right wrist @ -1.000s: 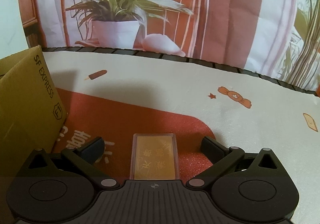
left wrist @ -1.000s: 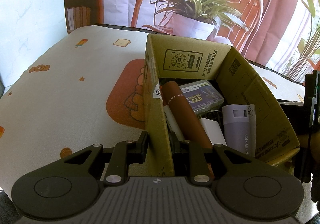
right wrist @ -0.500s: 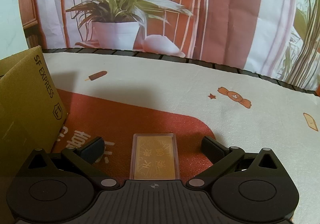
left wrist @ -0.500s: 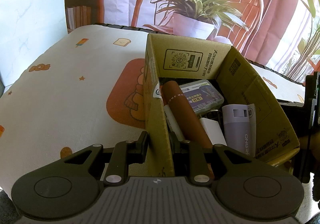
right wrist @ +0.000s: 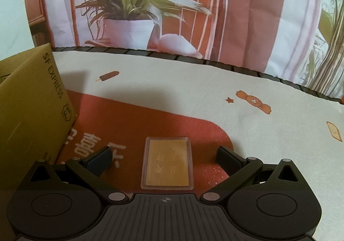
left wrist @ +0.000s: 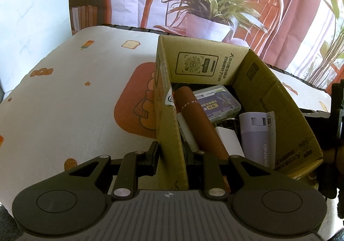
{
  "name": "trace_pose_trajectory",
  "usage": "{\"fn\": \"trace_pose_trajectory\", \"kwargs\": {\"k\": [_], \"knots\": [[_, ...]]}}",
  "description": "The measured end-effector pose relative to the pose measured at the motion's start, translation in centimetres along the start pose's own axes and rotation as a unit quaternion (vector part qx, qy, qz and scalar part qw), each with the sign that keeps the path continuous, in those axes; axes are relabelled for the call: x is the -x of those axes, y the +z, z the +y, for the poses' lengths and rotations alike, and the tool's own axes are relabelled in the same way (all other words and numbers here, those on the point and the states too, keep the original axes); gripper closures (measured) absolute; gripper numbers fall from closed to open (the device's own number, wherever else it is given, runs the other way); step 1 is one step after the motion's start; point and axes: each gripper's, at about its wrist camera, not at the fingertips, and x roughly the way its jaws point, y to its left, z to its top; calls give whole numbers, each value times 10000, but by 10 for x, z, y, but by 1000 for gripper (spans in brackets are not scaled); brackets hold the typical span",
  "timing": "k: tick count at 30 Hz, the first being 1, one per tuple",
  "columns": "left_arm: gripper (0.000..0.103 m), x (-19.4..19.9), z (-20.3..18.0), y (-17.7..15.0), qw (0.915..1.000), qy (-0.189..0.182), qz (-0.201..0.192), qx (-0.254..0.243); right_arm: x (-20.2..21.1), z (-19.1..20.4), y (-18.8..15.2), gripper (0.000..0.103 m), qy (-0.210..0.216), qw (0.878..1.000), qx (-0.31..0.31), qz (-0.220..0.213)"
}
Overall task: Organize rigid objects
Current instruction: 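Move the right tool to the gold card and grasp it, then carry the gold card into the box and open the right gripper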
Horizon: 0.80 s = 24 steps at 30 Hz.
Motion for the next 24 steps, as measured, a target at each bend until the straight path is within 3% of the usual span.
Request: {"fn": "trace_pose_trajectory", "kwargs": {"k": [7,13,24], "knots": [[81,-1,-1,0,10000,-12,3,13,7,1,-5,6,-38,10000,-44,-36],[81,-1,-1,0,10000,-11,4,13,12,-4,-7,17,-22,9999,-101,-62],[81,-1,0,0,10000,-14,5,13,23,-8,-12,54,-227,9993,-246,-153]]}}
